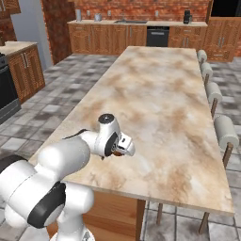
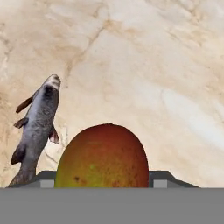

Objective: Open the fridge, remove the mango, potato, and fish, and place them on any counter.

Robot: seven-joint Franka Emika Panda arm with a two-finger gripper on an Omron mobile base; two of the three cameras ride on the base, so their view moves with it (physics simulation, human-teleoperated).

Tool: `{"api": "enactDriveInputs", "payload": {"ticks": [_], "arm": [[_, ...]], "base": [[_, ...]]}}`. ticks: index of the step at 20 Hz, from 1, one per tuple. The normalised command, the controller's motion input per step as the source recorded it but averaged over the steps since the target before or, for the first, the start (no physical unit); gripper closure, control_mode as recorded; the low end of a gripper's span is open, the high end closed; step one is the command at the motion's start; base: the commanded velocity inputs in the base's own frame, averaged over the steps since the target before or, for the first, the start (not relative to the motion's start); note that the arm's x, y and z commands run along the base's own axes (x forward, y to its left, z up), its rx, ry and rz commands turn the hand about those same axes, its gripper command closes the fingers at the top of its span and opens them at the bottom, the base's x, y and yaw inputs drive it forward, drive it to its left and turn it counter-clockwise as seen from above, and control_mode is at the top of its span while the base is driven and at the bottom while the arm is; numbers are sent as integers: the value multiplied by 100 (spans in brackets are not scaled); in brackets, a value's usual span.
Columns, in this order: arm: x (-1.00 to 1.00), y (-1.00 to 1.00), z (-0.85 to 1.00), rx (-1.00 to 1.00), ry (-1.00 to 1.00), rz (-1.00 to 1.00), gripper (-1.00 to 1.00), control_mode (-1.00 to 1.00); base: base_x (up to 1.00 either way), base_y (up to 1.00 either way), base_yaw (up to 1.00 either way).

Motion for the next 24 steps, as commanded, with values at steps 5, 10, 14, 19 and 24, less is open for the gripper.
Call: {"api": "enactDriveInputs", "payload": {"ticks": [5,10,14,19,24], "arm": [[40,-10,-30,1,0,-2,-100,-100],[60,-6,-30,4,2,-2,-100,-100],[65,-1,-21,4,2,-3,-100,-100],[45,0,1,1,0,-4,-100,-100],[-39,-2,80,5,-18,-1,-100,-100]], "base": [[0,0,0],[0,0,0],[0,0,0],[0,0,0],[0,0,0]]}}
